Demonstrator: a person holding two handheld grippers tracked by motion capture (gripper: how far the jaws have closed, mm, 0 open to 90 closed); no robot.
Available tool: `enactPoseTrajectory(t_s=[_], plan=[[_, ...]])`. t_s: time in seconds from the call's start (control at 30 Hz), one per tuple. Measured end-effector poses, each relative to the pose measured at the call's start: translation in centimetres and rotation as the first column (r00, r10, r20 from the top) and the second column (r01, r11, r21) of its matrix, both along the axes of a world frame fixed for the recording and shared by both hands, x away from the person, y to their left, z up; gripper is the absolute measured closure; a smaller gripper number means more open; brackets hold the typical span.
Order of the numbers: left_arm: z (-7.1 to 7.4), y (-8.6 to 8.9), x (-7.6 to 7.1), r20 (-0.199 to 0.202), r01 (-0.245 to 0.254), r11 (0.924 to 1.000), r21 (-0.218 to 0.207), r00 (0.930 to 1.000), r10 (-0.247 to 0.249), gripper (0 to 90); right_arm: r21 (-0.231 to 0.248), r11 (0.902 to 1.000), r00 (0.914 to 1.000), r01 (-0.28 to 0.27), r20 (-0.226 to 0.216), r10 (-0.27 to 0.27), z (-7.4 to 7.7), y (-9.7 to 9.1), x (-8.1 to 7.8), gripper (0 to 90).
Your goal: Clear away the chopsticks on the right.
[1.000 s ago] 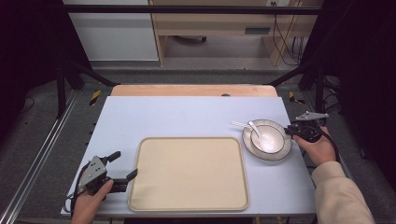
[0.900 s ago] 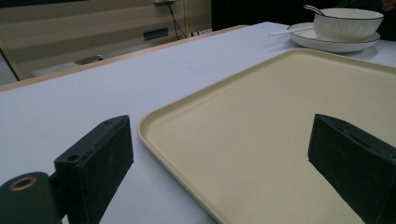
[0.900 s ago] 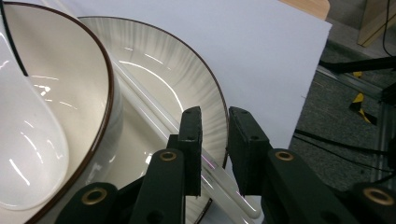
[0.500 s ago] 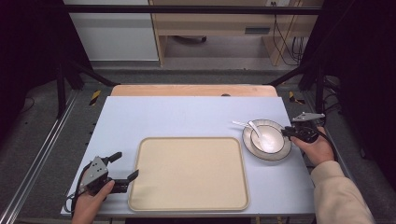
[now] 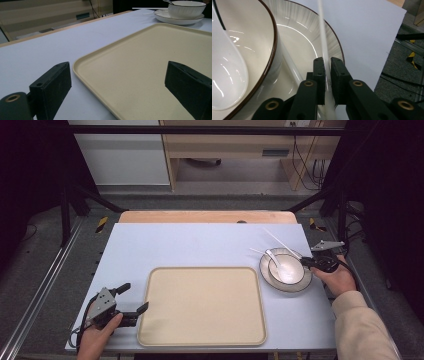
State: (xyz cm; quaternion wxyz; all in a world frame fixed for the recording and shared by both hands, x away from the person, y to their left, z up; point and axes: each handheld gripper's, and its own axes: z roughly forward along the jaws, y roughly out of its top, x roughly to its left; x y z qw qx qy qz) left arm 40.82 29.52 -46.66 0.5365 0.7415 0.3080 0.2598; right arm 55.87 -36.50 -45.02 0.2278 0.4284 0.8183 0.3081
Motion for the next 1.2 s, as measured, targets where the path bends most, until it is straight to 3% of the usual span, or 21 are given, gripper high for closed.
enactPoseTrajectory(t_s=[0.1, 0.33, 0.43, 0.5, 0.57, 0.6, 0.73, 0.77, 0.8, 0.83, 0.9, 0.93, 0.97, 1.0, 1.07, 1.2], plan=[[0.0, 0.0, 0.0, 0.0, 0.001, 1.0, 0.0, 1.0, -0.001, 6.4, 0.004, 1.0, 1.0, 0.003, -0.006, -0.003, 0.1, 0.0, -0.1, 83.9], [0.0, 0.0, 0.0, 0.002, 0.0, 1.0, -0.004, 1.0, 0.0, 6.5, 0.016, 0.9998, 0.9991, 0.007, 0.042, -0.007, 1.4, 0.5, -0.8, 84.1], [0.0, 0.0, 0.0, 0.003, -0.001, 1.0, -0.002, 1.0, 0.001, 6.5, 0.061, 0.9976, 0.9961, 0.032, 0.08, -0.037, 2.9, 0.8, -1.6, 84.1], [0.2, 0.2, -0.1, 0.027, -0.03, 0.9995, 0.012, 0.9992, 0.03, 8.0, 0.106, 0.9937, 0.993, 0.038, 0.107, -0.049, 4.0, 1.2, -2.4, 84.1], [0.3, 0.4, -0.2, 0.033, -0.044, 0.999, 0.004, 0.9985, 0.043, 8.5, 0.12, 0.992, 0.9911, 0.039, 0.122, -0.054, 4.6, 1.6, -3.0, 84.1], [0.5, 1.0, -0.3, 0.039, -0.066, 0.9977, -0.016, 0.9971, 0.066, 8.5, 0.14, 0.9896, 0.9868, 0.034, 0.152, -0.055, 6.1, 2.8, -4.6, 84.1], [0.4, 1.9, -0.6, 0.027, -0.095, 0.9948, -0.037, 0.995, 0.096, 8.5, 0.165, 0.9863, 0.9798, 0.0, 0.197, -0.033, 8.0, 5.8, -7.7, 84.1], [0.4, 1.9, -0.6, 0.027, -0.095, 0.9948, -0.037, 0.995, 0.096, 8.5, 0.165, 0.9863, 0.9798, 0.0, 0.197, -0.033, 8.0, 5.8, -7.7, 84.1], [0.6, 2.2, -0.8, 0.031, -0.104, 0.9935, -0.048, 0.994, 0.105, 8.5, 0.168, 0.9854, 0.9771, -0.027, 0.212, -0.009, 8.9, 8.1, -9.7, 84.1], [0.6, 2.2, -0.8, 0.031, -0.104, 0.9935, -0.048, 0.994, 0.105, 8.5, 0.168, 0.9854, 0.9771, -0.027, 0.212, -0.009, 8.9, 8.1, -9.7, 84.1], [0.8, 2.4, -1.1, 0.038, -0.113, 0.9922, -0.052, 0.9926, 0.115, 8.5, 0.166, 0.9842, 0.9733, -0.06, 0.228, 0.021, 9.1, 10.3, -11.5, 84.1], [0.8, 2.4, -1.1, 0.039, -0.116, 0.9919, -0.051, 0.9922, 0.119, 8.5, 0.154, 0.9841, 0.9724, -0.088, 0.227, 0.051, 8.9, 12.5, -13.1, 84.1], [0.8, 2.4, -1.1, 0.039, -0.116, 0.9919, -0.051, 0.9922, 0.119, 8.5, 0.154, 0.9841, 0.9724, -0.088, 0.227, 0.051, 8.9, 12.5, -13.1, 84.1], [0.8, 2.4, -1.1, 0.037, -0.113, 0.9923, -0.05, 0.9927, 0.115, 8.5, 0.127, 0.9861, 0.9731, -0.107, 0.217, 0.078, 8.3, 14.4, -14.4, 84.1], [0.7, 2.3, -1.0, 0.037, -0.108, 0.993, -0.049, 0.9933, 0.11, 8.5, 0.104, 0.9906, 0.9811, -0.089, 0.181, 0.069, 7.5, 15.9, -15.4, 84.1], [0.7, 2.4, -1.1, 0.043, -0.105, 0.9931, -0.053, 0.9933, 0.107, 8.5, 0.073, 0.9938, 0.9866, -0.084, 0.146, 0.073, 5.5, 18.0, -17.0, 84.1]])
